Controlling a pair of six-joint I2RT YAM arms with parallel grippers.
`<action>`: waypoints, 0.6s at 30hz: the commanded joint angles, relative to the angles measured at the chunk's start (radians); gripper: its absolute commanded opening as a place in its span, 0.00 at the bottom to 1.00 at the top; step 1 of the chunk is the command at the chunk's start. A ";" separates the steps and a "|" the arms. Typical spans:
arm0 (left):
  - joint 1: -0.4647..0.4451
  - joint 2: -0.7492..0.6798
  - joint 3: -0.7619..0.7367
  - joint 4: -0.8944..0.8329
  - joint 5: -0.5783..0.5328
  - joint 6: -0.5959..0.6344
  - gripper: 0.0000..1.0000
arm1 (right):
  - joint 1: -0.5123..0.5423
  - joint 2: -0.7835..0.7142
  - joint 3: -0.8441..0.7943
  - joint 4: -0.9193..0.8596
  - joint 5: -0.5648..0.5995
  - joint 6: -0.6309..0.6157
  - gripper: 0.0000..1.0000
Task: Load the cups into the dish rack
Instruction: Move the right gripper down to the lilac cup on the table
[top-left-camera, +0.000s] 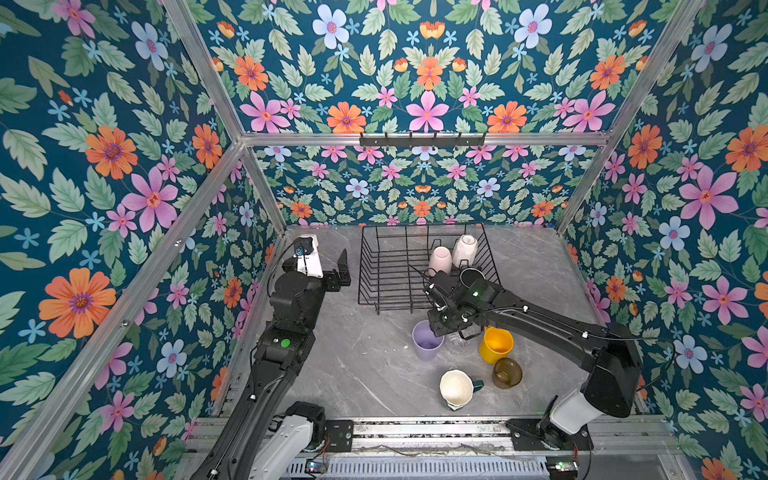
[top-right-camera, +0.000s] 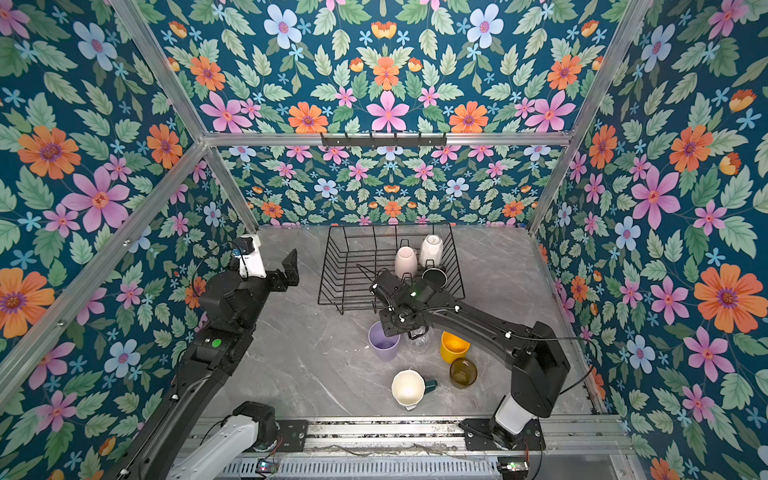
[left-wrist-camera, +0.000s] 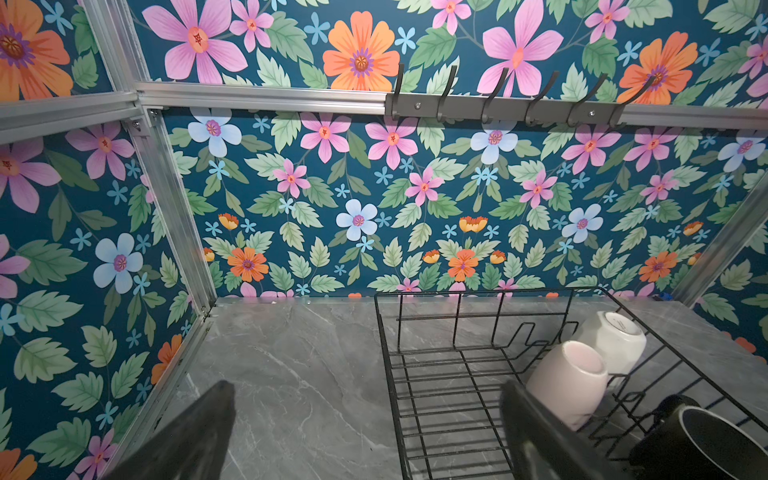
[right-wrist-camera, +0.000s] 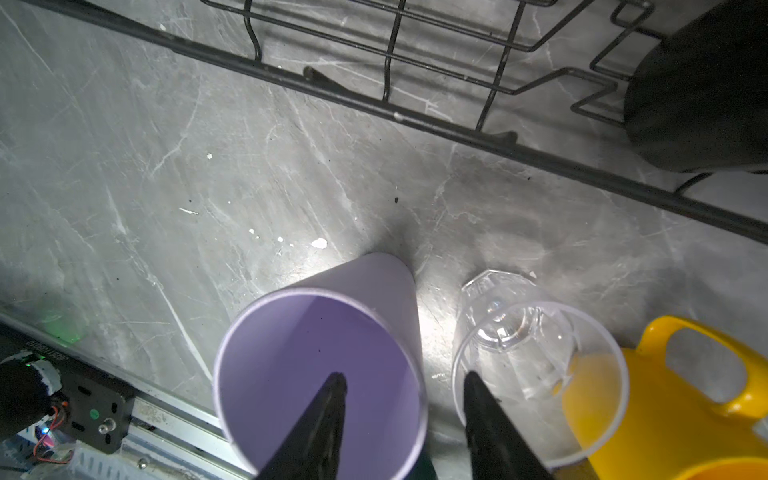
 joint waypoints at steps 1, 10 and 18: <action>0.000 -0.005 -0.001 0.016 -0.006 0.013 1.00 | 0.005 0.015 0.000 0.024 -0.005 0.014 0.44; 0.000 -0.007 -0.003 0.016 -0.010 0.012 1.00 | 0.009 0.078 -0.001 0.027 0.000 0.004 0.21; 0.000 -0.002 -0.005 0.021 -0.016 0.000 1.00 | 0.015 0.070 0.003 0.021 -0.008 0.000 0.00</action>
